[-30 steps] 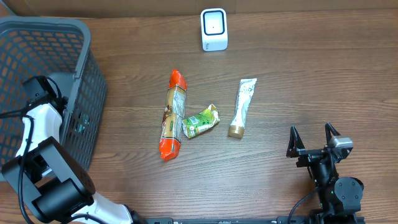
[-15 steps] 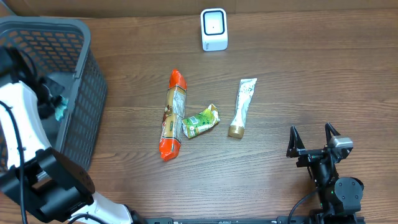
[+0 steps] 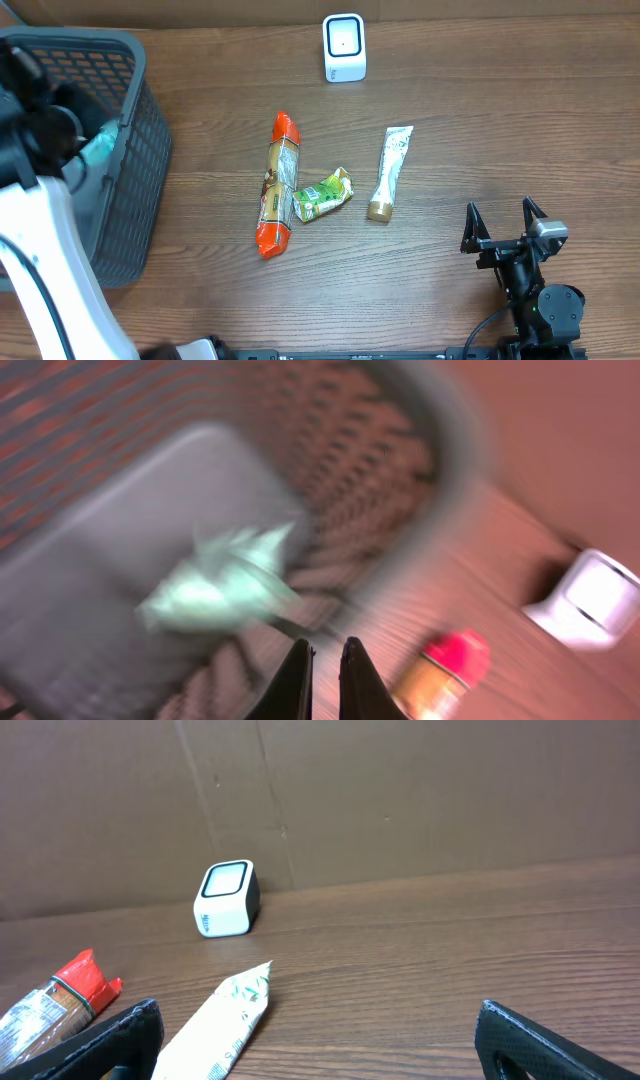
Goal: Scan the item barcode
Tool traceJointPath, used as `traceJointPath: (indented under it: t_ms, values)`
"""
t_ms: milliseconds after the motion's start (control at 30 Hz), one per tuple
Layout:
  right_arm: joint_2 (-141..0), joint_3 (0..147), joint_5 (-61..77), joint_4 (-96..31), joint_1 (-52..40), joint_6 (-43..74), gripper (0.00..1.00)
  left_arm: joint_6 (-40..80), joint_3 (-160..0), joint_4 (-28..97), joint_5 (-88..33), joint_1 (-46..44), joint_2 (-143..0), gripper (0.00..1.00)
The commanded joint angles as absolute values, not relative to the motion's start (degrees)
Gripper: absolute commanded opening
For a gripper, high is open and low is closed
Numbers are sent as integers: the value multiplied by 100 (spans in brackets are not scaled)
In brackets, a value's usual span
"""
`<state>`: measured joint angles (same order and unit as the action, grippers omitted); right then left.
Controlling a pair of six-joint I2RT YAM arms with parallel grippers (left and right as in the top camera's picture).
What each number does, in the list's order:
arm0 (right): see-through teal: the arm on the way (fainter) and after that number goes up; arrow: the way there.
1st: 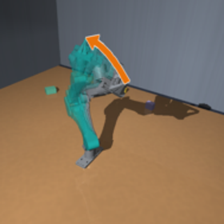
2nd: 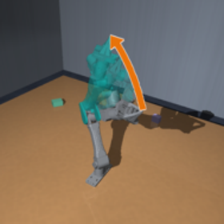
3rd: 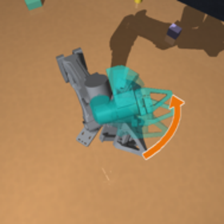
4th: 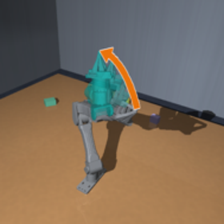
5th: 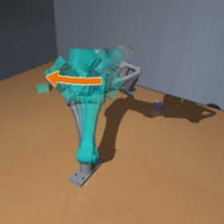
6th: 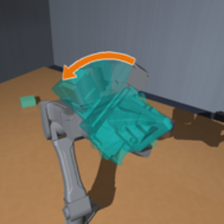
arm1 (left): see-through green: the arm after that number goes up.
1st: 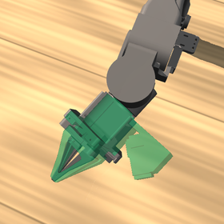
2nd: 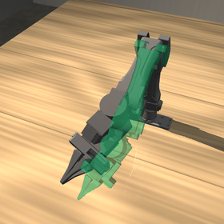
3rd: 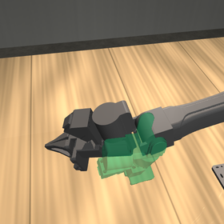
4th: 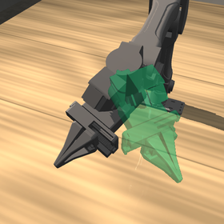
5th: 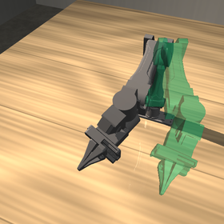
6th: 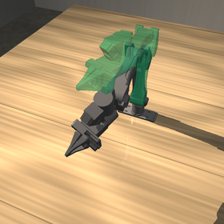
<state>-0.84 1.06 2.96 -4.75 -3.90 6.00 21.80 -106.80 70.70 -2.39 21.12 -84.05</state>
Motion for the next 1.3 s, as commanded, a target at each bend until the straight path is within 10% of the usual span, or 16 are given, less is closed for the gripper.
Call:
traceJointPath:
  t_ms: [0,567,667,767,1267]
  values:
    - [-19,45,261,-454,-434,615,100,1903,-10822,7194,-331,1328,-7867,4]
    - [-19,45,261,-454,-434,615,100,2652,-10652,7741,1096,-1610,-8364,4]
    - [-19,45,261,-454,-434,615,100,2644,-10877,7443,1094,-1304,-8346,55]
    - [-19,45,261,-454,-434,615,100,2593,-11500,7214,1092,-884,-8346,85]
    - [-19,45,261,-456,-434,615,100,2014,-14938,6779,427,1441,-10082,84]
